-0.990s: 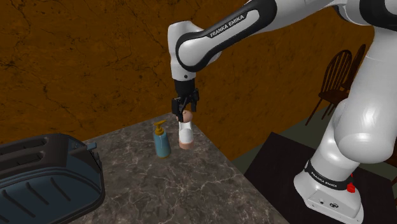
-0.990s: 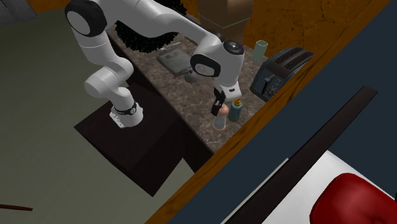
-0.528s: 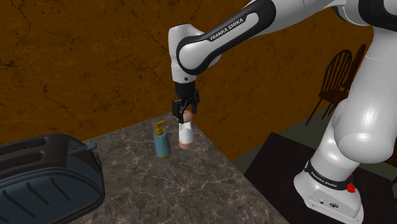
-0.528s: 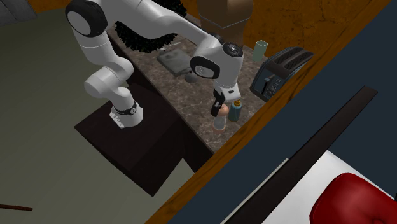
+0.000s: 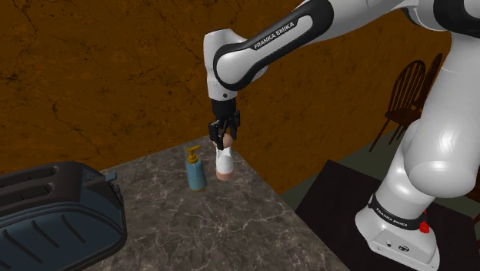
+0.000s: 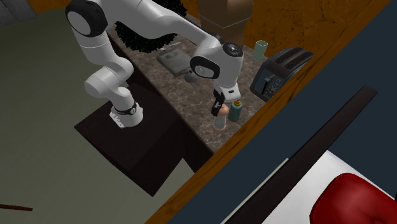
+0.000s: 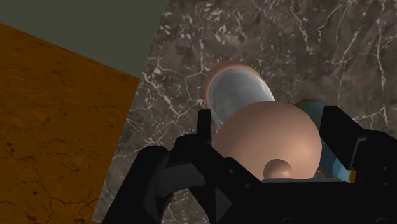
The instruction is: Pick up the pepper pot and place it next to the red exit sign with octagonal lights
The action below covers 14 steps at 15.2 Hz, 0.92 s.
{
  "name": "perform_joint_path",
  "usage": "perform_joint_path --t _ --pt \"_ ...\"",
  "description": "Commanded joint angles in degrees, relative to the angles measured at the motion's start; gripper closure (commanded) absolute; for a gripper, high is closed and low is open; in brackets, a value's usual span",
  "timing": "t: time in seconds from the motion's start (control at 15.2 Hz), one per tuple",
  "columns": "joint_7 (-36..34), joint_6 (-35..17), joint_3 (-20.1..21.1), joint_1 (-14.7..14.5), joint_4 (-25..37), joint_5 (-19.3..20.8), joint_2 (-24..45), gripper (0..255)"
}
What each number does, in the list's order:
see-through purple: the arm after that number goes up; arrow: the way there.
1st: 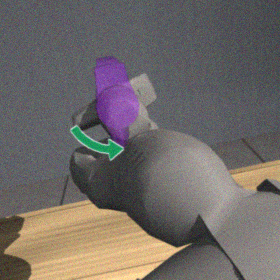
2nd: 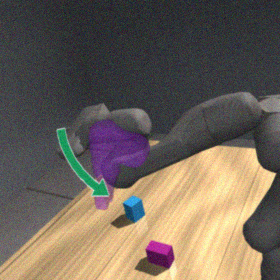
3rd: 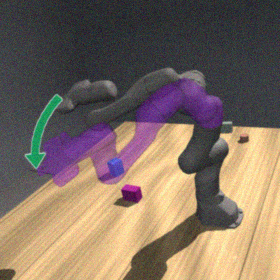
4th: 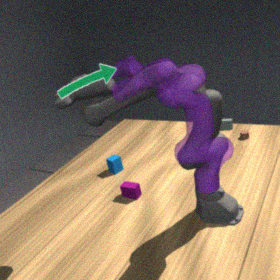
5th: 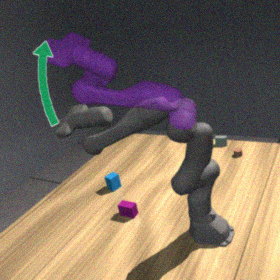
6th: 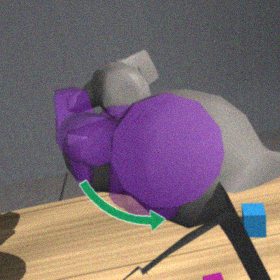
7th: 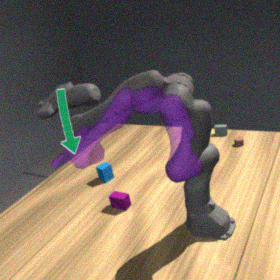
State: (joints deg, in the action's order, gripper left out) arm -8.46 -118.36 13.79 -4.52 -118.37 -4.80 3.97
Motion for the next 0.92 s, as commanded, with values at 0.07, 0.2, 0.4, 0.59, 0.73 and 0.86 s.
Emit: perform_joint_path --t 0.07,0.2,0.4,0.59,0.73,0.86 --pt "0.0 0.0 0.0 0.0 0.0 0.0 0.0 255" --pt "0.0 0.0 0.0 0.0 0.0 0.0 0.0 255" --pt "0.0 2.2 0.0 0.1 1.3 -0.1 -0.9 255" --pt "-0.1 4.4 0.0 0.1 2.7 -0.3 -1.7 255" --pt "-0.1 5.9 -0.1 0.1 3.7 -0.3 -2.2 255" --pt "-0.2 7.4 -0.1 0.2 4.7 -0.4 -2.7 255"
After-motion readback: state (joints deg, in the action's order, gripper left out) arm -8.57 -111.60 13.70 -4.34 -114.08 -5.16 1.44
